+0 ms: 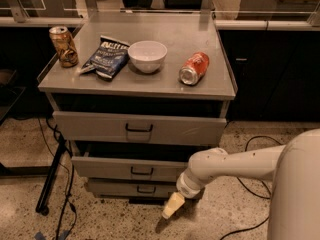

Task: Close middle drawer

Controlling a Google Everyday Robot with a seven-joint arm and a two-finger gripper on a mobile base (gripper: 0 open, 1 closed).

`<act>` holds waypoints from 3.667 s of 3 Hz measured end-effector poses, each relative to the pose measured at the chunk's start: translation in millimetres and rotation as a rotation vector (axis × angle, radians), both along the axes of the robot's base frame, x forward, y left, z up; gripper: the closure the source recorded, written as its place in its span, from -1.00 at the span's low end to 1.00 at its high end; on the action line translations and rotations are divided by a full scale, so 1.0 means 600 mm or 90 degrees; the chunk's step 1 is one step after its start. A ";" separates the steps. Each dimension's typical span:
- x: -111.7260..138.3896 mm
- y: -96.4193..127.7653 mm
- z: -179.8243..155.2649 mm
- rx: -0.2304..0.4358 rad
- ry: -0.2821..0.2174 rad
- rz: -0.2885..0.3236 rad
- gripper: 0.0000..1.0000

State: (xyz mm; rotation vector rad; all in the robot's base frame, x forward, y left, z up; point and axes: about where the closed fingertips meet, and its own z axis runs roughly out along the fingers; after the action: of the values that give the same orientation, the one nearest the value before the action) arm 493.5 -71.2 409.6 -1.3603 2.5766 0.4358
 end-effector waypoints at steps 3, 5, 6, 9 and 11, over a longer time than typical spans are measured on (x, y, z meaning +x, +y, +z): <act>0.000 0.000 0.000 0.000 0.000 0.000 0.25; 0.063 0.002 0.024 -0.003 -0.039 -0.022 1.00; 0.107 0.003 0.036 -0.014 -0.072 -0.043 1.00; 0.136 0.004 0.033 -0.029 -0.091 -0.060 0.18; 0.136 0.004 0.033 -0.029 -0.091 -0.060 -0.72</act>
Offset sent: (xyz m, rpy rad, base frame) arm 0.0000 0.0000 0.0000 0.0000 0.0000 0.0000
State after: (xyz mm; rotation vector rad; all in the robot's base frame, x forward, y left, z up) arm 575.1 -68.6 429.4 -1.2292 2.5347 0.2571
